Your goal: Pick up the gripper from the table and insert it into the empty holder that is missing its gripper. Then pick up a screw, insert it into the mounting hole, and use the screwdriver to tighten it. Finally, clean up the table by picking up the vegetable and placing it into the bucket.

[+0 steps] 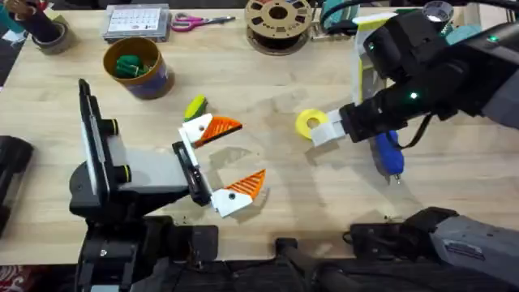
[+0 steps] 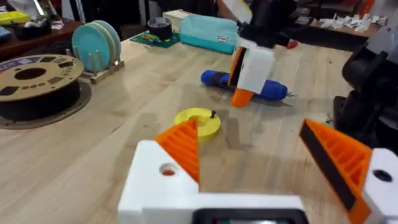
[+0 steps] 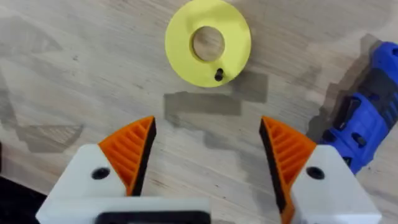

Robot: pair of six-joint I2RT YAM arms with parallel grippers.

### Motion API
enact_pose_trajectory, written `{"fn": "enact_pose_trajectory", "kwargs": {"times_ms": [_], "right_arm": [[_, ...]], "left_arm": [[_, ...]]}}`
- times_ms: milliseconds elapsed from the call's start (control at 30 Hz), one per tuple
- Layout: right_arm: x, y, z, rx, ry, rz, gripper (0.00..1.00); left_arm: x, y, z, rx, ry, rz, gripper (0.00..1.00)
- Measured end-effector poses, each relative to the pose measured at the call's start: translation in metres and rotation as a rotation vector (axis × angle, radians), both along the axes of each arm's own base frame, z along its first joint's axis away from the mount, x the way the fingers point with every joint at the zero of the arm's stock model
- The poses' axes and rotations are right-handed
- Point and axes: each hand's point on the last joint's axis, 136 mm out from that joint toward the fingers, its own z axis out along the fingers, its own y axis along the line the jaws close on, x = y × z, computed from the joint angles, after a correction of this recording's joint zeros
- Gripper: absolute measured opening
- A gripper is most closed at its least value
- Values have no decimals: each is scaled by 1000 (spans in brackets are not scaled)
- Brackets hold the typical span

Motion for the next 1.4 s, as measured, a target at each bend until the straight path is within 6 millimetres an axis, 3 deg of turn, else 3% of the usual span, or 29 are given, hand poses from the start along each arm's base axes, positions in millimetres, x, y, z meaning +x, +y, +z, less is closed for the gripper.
{"fn": "enact_pose_trajectory", "kwargs": {"times_ms": [333,700,967,1400], "right_arm": [[10,4,-20,-16,39,-6,998],[26,1,-20,-44,-20,-18,991],[28,-1,-27,-72,-8,-20,942],[28,7,-31,-101,-22,17,759]], "left_arm": [[0,0,0,0,0,0,985],[0,0,0,0,0,0,986],[0,0,0,0,0,0,986],[0,0,0,0,0,0,986]]}}
